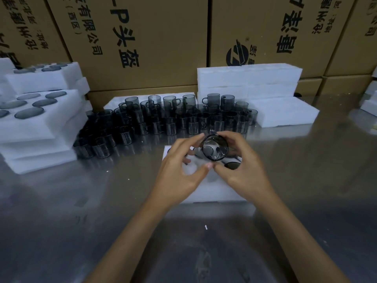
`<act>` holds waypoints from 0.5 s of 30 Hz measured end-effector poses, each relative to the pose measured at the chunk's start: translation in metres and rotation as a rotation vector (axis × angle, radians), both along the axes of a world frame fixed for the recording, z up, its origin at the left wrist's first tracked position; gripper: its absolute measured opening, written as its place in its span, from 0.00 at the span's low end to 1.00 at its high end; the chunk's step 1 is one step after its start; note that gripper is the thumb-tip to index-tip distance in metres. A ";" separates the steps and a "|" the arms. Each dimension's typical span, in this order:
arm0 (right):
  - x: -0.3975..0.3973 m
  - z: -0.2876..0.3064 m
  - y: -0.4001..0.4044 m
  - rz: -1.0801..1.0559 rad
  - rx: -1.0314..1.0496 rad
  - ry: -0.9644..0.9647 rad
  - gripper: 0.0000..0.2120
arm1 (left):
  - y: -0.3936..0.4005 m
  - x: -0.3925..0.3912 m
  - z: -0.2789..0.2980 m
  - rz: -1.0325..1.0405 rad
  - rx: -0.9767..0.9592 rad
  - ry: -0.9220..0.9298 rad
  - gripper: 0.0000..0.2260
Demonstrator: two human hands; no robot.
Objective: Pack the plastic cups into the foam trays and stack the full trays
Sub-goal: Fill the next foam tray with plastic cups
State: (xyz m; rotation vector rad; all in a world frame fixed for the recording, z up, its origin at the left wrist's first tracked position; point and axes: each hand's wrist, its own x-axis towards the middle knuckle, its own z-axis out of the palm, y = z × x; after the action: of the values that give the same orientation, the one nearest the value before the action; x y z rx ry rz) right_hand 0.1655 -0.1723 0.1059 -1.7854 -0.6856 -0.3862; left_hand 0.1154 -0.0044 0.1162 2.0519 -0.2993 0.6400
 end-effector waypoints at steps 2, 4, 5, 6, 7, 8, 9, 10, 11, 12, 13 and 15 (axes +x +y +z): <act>0.000 -0.001 -0.001 0.016 0.007 0.006 0.29 | 0.002 -0.001 0.001 0.005 0.015 -0.004 0.24; -0.001 0.000 0.000 0.023 0.002 0.004 0.29 | 0.003 -0.001 0.003 0.016 0.017 -0.005 0.22; -0.003 0.001 0.001 0.025 -0.004 0.002 0.28 | 0.003 -0.002 0.004 0.022 0.022 0.000 0.21; -0.004 0.002 0.002 0.025 -0.011 0.000 0.28 | 0.003 -0.002 0.004 0.031 0.030 0.005 0.21; -0.006 0.003 0.002 0.022 -0.021 -0.003 0.28 | 0.003 -0.003 0.003 0.041 0.036 0.011 0.21; -0.008 0.004 0.003 0.021 -0.033 -0.007 0.28 | 0.004 -0.003 0.002 0.054 0.040 0.019 0.21; -0.009 0.005 0.003 0.020 -0.048 -0.009 0.28 | 0.004 -0.003 0.002 0.063 0.041 0.030 0.21; -0.010 0.005 0.003 0.021 -0.061 -0.008 0.28 | 0.003 -0.004 0.002 0.067 0.042 0.041 0.22; -0.010 0.006 0.002 0.021 -0.070 -0.004 0.28 | 0.003 -0.004 0.002 0.065 0.047 0.045 0.24; -0.011 0.007 0.002 0.024 -0.076 -0.001 0.28 | 0.002 -0.004 0.003 0.058 0.058 0.037 0.25; -0.011 0.008 0.001 0.033 -0.083 0.005 0.28 | 0.002 -0.005 0.003 0.046 0.074 0.022 0.26; -0.012 0.009 -0.001 0.066 -0.096 0.030 0.28 | 0.001 -0.005 0.004 0.024 0.106 0.006 0.25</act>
State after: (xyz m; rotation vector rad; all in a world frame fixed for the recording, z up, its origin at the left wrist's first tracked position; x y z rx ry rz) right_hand 0.1535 -0.1734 0.1153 -1.8497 -0.7511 -0.2855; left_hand 0.1108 -0.0032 0.1201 2.1614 -0.3112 0.6444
